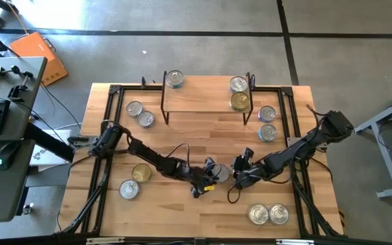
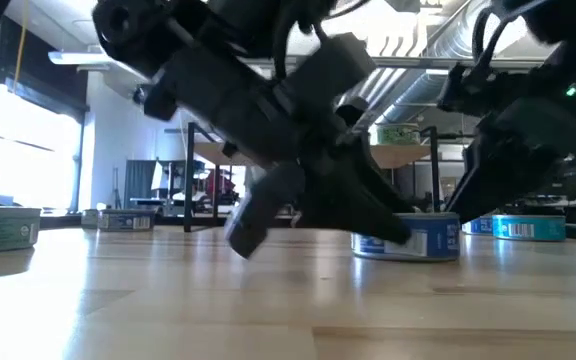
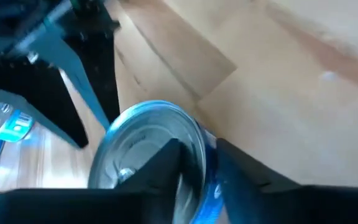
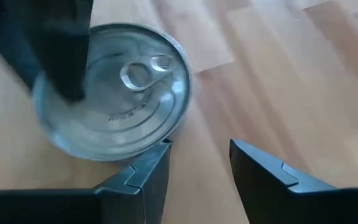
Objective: Stack canned seafood by type on shelf
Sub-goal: Put the blue tuna can on the shelf
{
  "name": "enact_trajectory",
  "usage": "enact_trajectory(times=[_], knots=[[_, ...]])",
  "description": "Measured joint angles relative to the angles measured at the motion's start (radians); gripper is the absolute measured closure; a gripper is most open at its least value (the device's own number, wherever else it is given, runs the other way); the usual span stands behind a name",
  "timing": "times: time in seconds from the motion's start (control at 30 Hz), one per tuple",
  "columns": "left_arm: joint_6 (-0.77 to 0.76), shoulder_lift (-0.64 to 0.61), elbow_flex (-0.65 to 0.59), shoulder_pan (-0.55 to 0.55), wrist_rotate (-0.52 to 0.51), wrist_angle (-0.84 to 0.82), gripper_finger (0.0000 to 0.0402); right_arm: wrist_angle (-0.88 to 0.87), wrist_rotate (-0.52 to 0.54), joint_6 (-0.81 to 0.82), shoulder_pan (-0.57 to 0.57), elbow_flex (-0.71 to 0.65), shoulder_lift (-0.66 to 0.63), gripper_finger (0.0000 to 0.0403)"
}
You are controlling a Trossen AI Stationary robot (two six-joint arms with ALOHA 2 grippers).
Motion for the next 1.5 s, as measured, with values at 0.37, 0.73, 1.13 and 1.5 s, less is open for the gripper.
enact_trajectory(times=[0.37,0.73,1.13,1.5], knots=[[-0.122,-0.113,-0.004,-0.051,-0.025,-0.128,0.0399,-0.074,0.079,-0.028,0.133,0.083,-0.088,0.0265],[-0.219,-0.180,-0.003,-0.052,0.045,-0.190,0.0401,0.061,0.047,-0.251,0.212,0.095,-0.092,0.0259],[-0.350,-0.200,-0.003,-0.013,0.092,-0.218,0.0401,0.196,0.061,-0.586,0.145,0.093,0.072,0.0157],[-0.357,-0.200,-0.003,-0.015,0.095,-0.207,0.0401,0.404,0.212,-0.603,0.141,0.093,0.259,0.0176]])
